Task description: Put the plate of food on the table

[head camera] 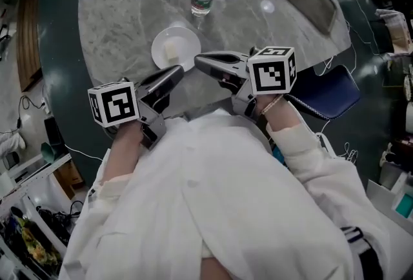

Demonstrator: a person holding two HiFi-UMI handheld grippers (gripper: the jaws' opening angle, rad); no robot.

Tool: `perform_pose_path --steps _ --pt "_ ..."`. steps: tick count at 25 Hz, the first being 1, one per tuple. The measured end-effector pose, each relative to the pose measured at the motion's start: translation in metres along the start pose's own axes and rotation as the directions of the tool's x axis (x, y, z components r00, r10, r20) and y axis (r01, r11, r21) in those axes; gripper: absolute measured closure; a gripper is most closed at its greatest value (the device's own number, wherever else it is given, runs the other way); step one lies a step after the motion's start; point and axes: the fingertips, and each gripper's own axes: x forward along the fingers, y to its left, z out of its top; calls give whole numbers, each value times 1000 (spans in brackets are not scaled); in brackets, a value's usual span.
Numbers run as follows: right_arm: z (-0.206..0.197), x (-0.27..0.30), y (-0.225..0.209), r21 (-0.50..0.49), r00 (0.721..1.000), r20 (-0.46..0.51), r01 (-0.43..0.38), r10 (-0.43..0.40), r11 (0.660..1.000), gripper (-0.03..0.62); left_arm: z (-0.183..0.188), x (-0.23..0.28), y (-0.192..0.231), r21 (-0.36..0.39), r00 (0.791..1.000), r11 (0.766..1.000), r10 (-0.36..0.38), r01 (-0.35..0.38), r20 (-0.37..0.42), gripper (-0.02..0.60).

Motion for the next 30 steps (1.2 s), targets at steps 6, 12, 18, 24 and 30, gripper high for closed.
perform_pose_path --steps 6,12,18,24,30 --pt "7 1 8 -76 998 -56 -17 12 997 591 4 2 -5 19 1000 1000 -7 7 7 558" --pt "7 9 15 -109 995 -101 -32 21 993 591 3 7 -8 10 1000 1000 -24 24 -3 558" --pt "2 13 14 -80 995 -91 -41 33 996 591 6 0 -5 9 1000 1000 -5 4 20 558" --pt "2 13 15 -77 996 -84 -42 36 996 591 5 0 -8 -1 999 1000 -28 28 19 558" --pt "-5 13 15 -76 993 -102 -60 53 995 591 4 -1 -7 3 1000 1000 -22 22 9 558"
